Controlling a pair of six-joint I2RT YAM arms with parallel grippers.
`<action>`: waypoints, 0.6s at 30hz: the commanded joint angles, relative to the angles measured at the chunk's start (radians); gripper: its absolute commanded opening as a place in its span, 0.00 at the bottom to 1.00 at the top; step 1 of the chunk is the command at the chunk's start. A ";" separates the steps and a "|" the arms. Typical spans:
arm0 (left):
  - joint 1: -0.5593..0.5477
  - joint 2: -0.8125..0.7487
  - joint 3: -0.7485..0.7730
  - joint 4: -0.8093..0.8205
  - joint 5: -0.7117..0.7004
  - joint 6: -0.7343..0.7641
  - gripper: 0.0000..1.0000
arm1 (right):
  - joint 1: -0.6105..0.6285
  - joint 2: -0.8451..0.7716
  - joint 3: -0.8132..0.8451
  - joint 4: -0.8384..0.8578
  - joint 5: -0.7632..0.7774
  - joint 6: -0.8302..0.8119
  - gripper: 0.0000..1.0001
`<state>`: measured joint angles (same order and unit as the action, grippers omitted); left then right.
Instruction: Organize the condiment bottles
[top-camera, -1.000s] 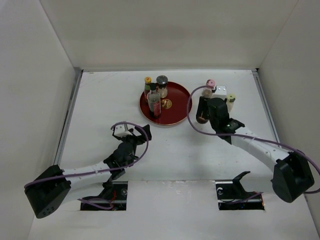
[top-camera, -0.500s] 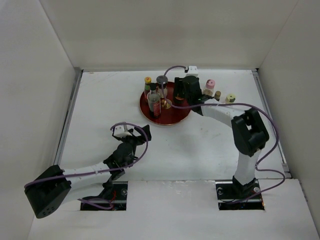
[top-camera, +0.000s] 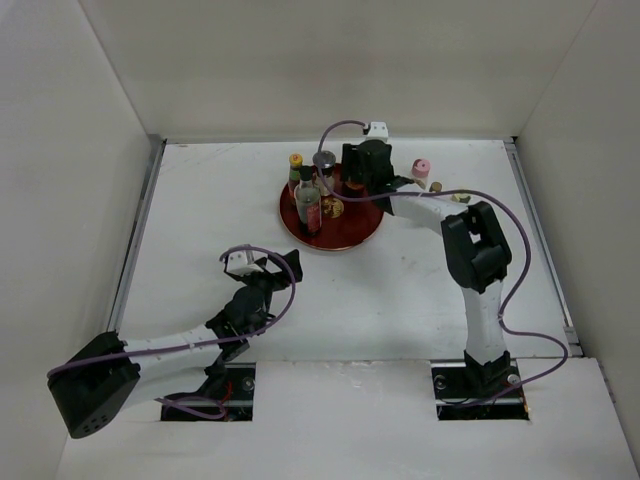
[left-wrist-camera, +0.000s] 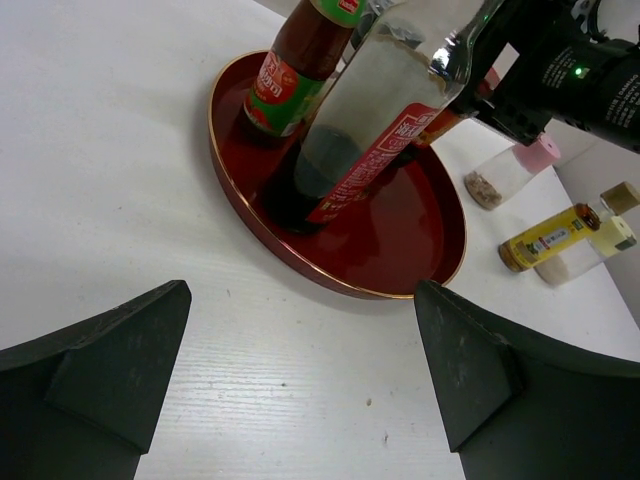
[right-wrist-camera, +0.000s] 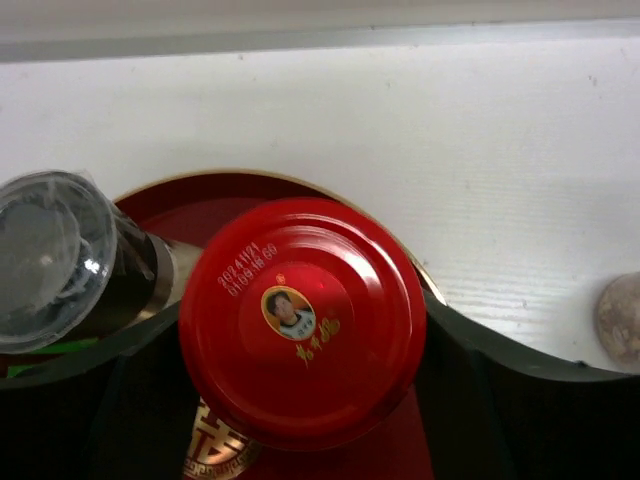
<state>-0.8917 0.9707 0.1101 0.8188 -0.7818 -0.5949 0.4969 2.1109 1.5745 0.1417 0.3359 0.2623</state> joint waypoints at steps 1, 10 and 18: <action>-0.005 -0.018 -0.013 0.039 0.004 -0.013 0.97 | -0.001 -0.020 0.078 0.136 0.011 -0.012 0.90; -0.006 0.003 -0.003 0.039 0.004 -0.008 0.97 | 0.018 -0.319 -0.126 0.136 0.037 -0.024 1.00; -0.008 0.000 -0.001 0.037 0.013 -0.008 0.97 | -0.046 -0.731 -0.513 0.079 0.143 -0.005 0.46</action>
<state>-0.8928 0.9691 0.1040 0.8188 -0.7776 -0.5949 0.4965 1.4551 1.1496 0.2245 0.4038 0.2432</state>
